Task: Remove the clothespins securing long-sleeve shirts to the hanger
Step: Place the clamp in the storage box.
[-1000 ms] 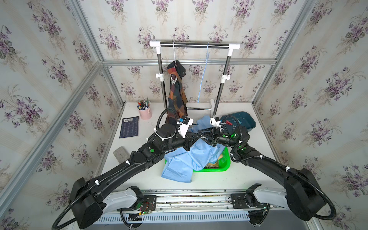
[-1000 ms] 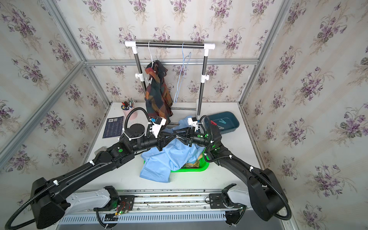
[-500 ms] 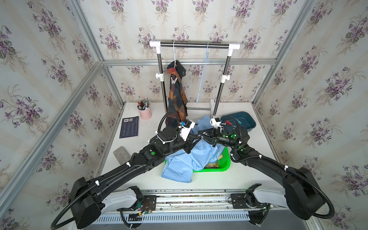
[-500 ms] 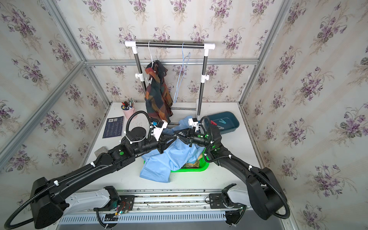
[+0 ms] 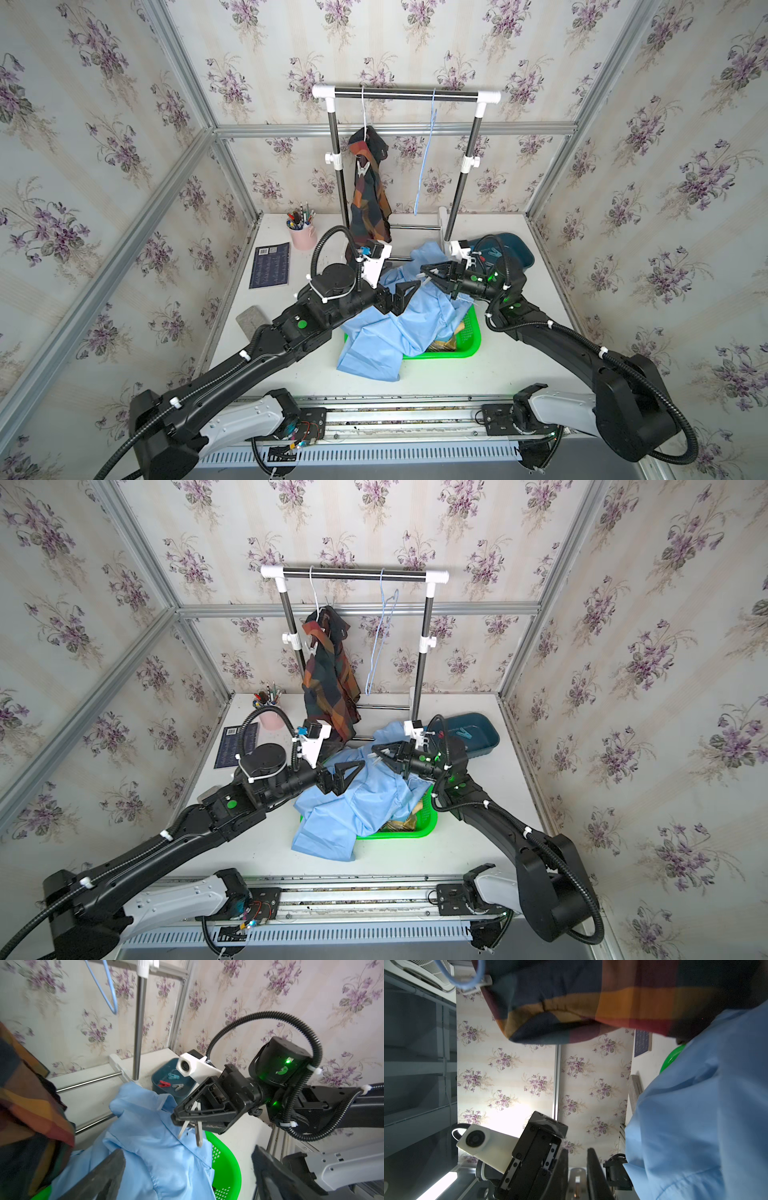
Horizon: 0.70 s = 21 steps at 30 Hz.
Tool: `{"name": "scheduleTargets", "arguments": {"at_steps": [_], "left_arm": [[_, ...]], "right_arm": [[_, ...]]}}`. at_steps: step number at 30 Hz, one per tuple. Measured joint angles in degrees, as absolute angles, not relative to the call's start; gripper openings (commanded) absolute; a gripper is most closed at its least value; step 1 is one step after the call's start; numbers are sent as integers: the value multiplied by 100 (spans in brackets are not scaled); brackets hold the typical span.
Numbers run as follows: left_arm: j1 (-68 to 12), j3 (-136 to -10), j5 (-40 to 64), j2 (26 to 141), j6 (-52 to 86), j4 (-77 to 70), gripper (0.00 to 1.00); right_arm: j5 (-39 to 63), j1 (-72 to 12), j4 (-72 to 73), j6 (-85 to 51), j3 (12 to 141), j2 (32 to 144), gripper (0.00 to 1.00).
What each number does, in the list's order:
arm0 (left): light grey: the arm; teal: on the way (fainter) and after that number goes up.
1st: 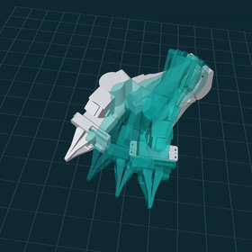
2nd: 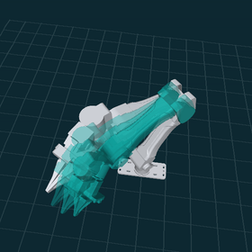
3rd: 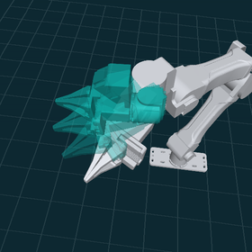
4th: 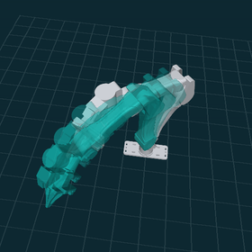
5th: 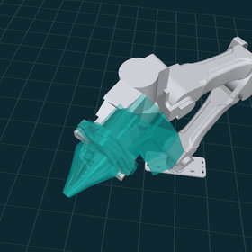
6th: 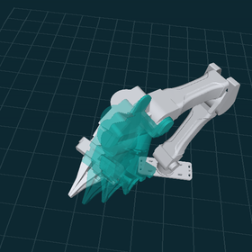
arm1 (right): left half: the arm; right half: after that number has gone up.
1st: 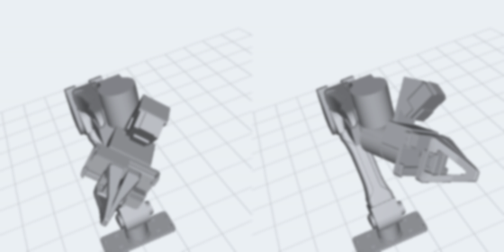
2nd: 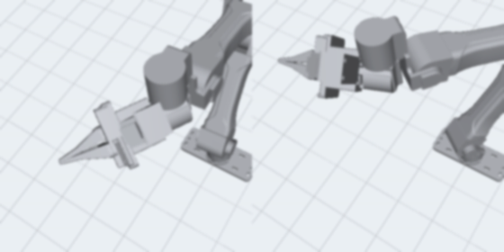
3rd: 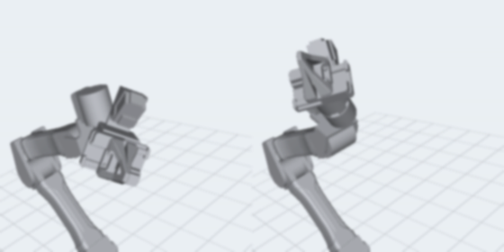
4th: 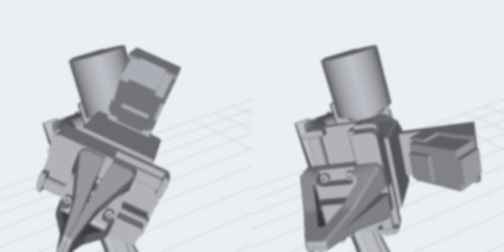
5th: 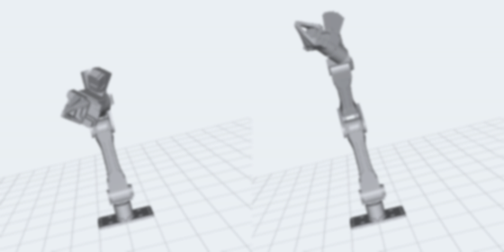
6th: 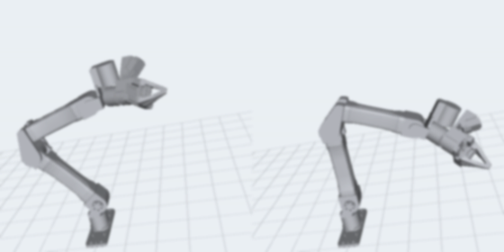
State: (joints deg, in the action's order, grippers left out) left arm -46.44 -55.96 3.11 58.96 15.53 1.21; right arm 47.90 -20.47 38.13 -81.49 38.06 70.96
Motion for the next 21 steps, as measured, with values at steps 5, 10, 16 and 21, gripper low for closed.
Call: {"name": "scheduleTargets", "arguments": {"at_steps": [5,10,16,21], "left_arm": [[-4587,-5760,154,5769,1559,589,99],[-4589,-5660,165,5765,1662,978,99],[-4609,-5651,246,5964,1793,1243,99],[-4644,-5631,353,6016,1911,1291,99]], "right_arm": [[4648,-493,2952,-7384,4174,7312,3],[3693,506,1813,-6075,4674,8128,6],[2318,526,1306,-5043,5245,9288,15],[1455,521,1374,-4534,5505,9832,24]]}}
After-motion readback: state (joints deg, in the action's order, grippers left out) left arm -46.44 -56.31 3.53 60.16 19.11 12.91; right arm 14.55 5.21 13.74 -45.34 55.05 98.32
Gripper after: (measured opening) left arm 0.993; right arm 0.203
